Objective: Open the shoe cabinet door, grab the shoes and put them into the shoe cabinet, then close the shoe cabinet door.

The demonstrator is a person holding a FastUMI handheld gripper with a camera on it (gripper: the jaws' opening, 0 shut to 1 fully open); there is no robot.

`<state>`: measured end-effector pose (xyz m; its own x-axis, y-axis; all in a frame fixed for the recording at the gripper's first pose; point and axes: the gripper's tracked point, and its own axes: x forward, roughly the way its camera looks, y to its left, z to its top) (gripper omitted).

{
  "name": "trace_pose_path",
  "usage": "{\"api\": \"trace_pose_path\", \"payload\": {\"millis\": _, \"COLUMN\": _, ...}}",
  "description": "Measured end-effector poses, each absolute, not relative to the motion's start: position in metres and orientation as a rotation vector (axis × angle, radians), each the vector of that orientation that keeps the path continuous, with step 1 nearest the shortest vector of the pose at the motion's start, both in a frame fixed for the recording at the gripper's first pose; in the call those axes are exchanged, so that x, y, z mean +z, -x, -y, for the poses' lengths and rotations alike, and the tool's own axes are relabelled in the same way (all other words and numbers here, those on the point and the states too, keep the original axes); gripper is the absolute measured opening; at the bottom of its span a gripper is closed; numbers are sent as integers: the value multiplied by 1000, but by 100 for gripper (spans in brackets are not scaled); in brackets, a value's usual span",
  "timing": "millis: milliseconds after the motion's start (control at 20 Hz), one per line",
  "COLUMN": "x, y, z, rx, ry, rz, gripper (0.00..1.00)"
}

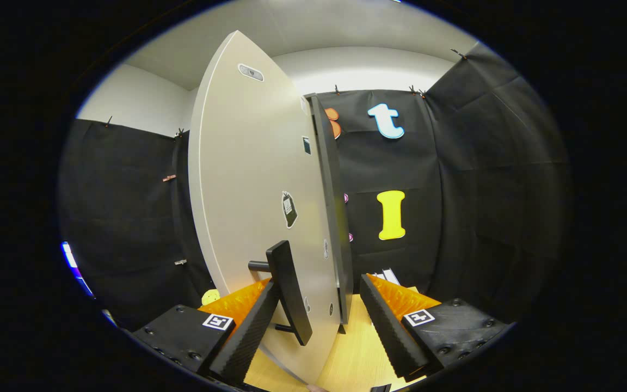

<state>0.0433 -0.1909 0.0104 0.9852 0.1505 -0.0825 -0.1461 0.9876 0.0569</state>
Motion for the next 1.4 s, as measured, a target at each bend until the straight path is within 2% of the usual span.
{"api": "trace_pose_path", "payload": {"millis": 650, "x": -15, "y": -92, "z": 60, "rx": 135, "ry": -57, "rz": -72, "gripper": 98}}
{"api": "trace_pose_path", "payload": {"millis": 1400, "x": -46, "y": -208, "z": -71, "rx": 152, "ry": -68, "rz": -75, "gripper": 100}}
